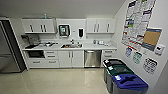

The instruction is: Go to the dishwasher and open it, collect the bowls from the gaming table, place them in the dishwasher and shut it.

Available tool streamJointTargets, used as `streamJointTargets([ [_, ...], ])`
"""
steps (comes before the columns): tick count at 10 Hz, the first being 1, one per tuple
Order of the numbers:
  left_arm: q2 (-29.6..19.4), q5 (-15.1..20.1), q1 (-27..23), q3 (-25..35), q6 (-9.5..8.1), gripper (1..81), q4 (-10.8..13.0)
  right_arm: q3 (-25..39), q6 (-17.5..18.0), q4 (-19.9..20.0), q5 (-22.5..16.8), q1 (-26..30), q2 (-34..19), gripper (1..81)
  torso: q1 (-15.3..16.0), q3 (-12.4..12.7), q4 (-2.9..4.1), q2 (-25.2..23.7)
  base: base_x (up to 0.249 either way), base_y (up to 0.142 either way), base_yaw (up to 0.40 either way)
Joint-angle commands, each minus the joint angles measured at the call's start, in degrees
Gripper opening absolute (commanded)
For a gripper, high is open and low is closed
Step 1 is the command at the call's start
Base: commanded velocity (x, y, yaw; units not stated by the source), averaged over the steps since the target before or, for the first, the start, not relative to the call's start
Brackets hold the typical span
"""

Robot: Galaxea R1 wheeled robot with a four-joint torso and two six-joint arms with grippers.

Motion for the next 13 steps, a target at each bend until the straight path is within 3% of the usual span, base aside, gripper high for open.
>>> streamJointTargets([
  [1, -0.2, 2.6, -3.6, 0.2, 0.01, 81.1, 0.0, 0.4, 0.0, 0.7, -2.9, 3.1, -0.5, 81.1, 0.0, 0.0, 0.00, 0.0, 0.178, 0.000, 0.000],
  [13, -0.3, 2.6, -3.5, 0.2, 0.01, 81.1, 0.0, 0.4, 0.0, 0.7, -2.9, 3.1, -0.6, 81.1, 0.0, 0.0, 0.00, 0.0, 0.172, 0.000, 0.000],
])
